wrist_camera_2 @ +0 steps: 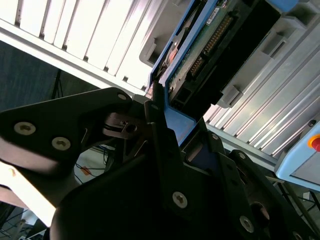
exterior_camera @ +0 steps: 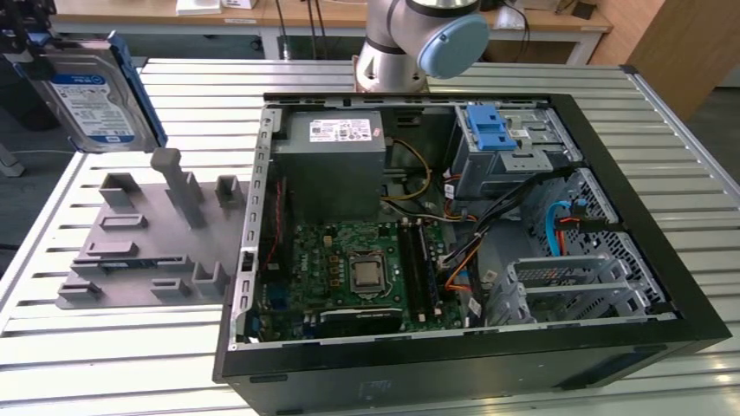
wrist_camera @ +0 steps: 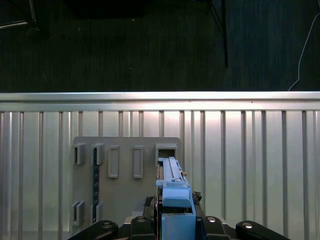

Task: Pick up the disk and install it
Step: 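Pick up the disk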

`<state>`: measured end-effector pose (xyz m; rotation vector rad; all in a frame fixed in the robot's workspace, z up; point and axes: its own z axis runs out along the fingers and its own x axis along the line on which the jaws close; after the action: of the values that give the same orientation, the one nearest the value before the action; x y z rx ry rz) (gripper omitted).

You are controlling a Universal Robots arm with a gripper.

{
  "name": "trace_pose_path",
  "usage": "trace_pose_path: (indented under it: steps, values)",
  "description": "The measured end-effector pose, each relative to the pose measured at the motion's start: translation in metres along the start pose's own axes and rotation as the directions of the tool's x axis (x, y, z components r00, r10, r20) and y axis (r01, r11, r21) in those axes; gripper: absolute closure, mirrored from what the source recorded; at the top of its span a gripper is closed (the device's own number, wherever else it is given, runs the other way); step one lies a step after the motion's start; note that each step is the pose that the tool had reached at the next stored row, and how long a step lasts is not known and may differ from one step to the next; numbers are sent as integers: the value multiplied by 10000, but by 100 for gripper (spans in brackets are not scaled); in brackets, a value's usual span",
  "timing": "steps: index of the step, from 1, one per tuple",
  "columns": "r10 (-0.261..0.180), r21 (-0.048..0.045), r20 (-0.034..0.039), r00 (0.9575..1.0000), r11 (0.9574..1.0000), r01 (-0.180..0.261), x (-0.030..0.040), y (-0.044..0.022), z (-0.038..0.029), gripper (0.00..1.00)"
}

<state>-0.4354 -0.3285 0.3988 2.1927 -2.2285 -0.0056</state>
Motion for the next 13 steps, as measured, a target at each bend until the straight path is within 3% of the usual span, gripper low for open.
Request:
trace_pose_path:
  steps: [13]
  values:
    - [1, 2, 1, 10000, 10000, -1, 0, 0, -31, 64]
